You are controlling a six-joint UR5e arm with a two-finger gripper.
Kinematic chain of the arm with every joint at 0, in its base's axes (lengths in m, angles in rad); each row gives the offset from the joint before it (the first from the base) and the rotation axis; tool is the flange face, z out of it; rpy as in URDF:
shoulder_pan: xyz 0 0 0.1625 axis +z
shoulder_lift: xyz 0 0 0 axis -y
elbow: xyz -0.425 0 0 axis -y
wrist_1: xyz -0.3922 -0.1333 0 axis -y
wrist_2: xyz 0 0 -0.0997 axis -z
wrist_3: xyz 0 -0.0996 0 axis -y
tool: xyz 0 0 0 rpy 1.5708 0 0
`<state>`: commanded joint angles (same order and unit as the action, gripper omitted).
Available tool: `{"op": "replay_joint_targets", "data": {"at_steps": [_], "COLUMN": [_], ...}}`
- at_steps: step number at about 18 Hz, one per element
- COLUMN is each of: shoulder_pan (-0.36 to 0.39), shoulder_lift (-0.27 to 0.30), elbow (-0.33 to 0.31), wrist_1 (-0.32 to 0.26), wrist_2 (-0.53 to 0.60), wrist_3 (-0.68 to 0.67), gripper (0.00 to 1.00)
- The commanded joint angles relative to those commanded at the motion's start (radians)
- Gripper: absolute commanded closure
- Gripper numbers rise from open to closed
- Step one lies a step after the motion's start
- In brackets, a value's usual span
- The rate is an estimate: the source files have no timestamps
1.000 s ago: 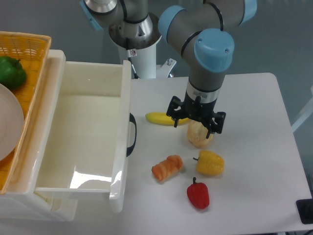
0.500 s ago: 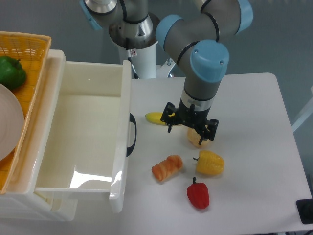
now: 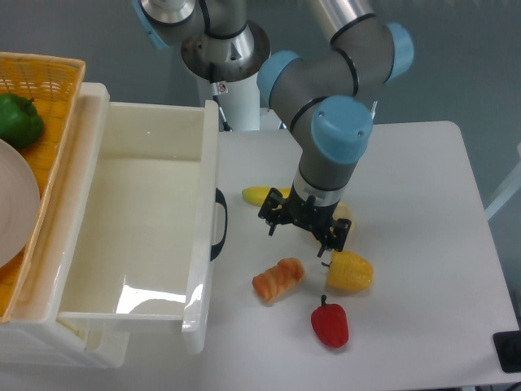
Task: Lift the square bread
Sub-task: 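Lower the gripper down over the orange bread roll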
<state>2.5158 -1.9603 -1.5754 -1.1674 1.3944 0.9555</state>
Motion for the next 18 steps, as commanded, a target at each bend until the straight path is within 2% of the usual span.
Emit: {"op": "replay_joint_targets", "data": {"at_steps": [5,11,18], "shoulder_pan": [-0.023,-0.037,-0.051], "shoulder_lift": [-0.035,-0.08,-0.14], "elbow": [-0.006,-0.014,-0.009], "wrist_1": [0.012,0.021,0.089], "wrist_2": [0.06,0.092,0.091], "wrist_3": [0.14,0.134,0.131], "gripper": [0.0,0.0,0.0]}}
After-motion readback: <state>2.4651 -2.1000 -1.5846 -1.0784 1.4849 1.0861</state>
